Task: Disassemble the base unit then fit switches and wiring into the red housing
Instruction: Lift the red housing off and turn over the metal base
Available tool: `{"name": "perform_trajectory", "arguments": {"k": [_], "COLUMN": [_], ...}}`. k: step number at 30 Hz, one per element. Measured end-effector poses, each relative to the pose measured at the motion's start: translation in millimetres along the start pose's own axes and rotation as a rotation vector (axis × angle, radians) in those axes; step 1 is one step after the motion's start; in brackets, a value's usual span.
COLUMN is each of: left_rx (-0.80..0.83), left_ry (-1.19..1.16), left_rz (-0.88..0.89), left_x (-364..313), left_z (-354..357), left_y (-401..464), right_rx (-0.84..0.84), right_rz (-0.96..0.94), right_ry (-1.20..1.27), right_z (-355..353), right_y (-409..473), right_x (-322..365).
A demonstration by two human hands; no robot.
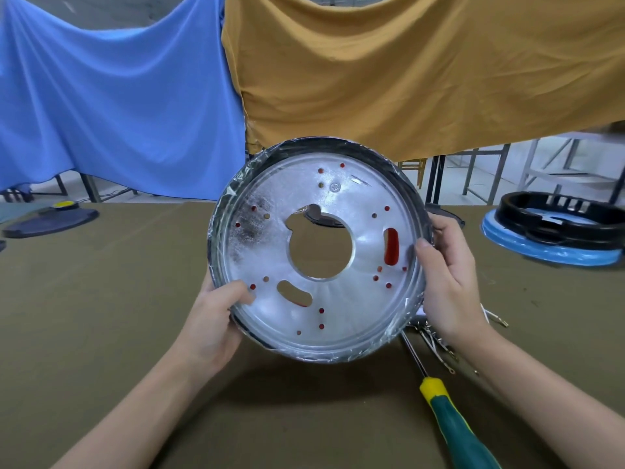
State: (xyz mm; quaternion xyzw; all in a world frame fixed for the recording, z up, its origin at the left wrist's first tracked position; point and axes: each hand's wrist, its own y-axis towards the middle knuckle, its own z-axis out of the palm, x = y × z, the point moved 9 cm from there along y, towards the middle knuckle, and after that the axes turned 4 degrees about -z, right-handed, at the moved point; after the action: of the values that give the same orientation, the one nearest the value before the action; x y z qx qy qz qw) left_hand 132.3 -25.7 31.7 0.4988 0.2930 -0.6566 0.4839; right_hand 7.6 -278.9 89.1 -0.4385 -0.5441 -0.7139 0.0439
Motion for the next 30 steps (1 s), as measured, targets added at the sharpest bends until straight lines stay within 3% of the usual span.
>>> {"name": "perform_trajectory", "arguments": {"k": [12, 16, 20, 24, 30], "left_rx": [-0.065, -0.024, 0.005, -0.104, -0.207], "left_ry": [0.035, 0.118, 0.251, 0.496, 0.596], "left_rz": [0.002, -0.139, -0.274, -0.273, -0.278], "left_x": [0, 5, 9, 11, 11], "left_z": [-6, -8, -16, -31, -47], "left_y": [3, 5, 6, 10, 17], "right_rx": [0.021, -0.001, 0.163, 0.21, 0.295], "right_rz": [0.044, 0.305, 0.56, 0.619, 0.602], "right_ry": [0.018, -0.043, -0.167, -0.331, -0.414], "right_z": [2, 2, 13, 12, 16], "right_y": [0, -2, -14, -21, -19], "right_x": [-3, -29, -54, -62, -60]}}
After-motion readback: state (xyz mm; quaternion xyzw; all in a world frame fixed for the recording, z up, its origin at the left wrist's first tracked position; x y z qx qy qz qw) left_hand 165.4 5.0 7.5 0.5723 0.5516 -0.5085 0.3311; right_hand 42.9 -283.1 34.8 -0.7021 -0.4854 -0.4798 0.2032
